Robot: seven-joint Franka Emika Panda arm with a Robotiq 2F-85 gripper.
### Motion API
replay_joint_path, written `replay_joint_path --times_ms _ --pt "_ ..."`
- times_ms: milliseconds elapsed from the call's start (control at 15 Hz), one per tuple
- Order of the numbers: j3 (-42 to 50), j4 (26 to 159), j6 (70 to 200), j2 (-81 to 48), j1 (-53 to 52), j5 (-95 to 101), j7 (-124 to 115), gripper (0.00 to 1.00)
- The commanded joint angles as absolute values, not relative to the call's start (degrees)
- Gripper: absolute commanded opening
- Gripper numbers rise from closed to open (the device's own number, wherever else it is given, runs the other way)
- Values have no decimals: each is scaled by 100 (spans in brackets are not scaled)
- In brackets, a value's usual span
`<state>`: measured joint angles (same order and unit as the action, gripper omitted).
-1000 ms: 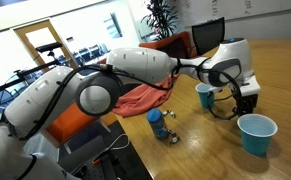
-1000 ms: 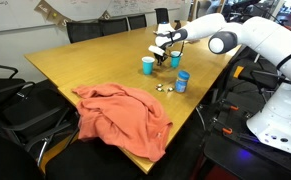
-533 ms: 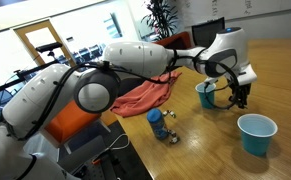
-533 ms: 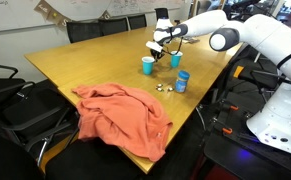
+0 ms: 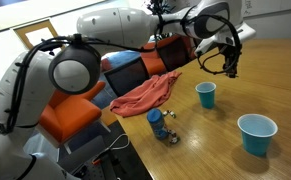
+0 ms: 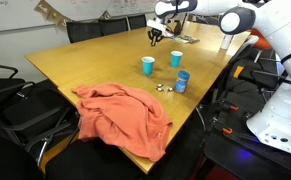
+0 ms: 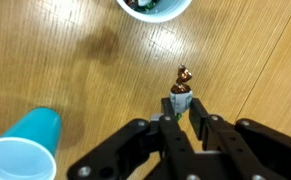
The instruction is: Pick the sweet between the cups and put it in the left cup
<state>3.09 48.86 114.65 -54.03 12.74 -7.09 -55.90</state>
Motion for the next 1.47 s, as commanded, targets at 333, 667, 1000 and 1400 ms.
replay_joint_path --times_ms 333,667,1000,1400 --pt "-27 6977 11443 -4013 1209 -687 -4373 6" --pt "323 7920 12133 -3742 845 -821 -3968 6" --pt "327 8704 13320 -3522 655 -1029 -3726 6" --pt "349 9229 13966 -3318 484 -1276 -3567 55"
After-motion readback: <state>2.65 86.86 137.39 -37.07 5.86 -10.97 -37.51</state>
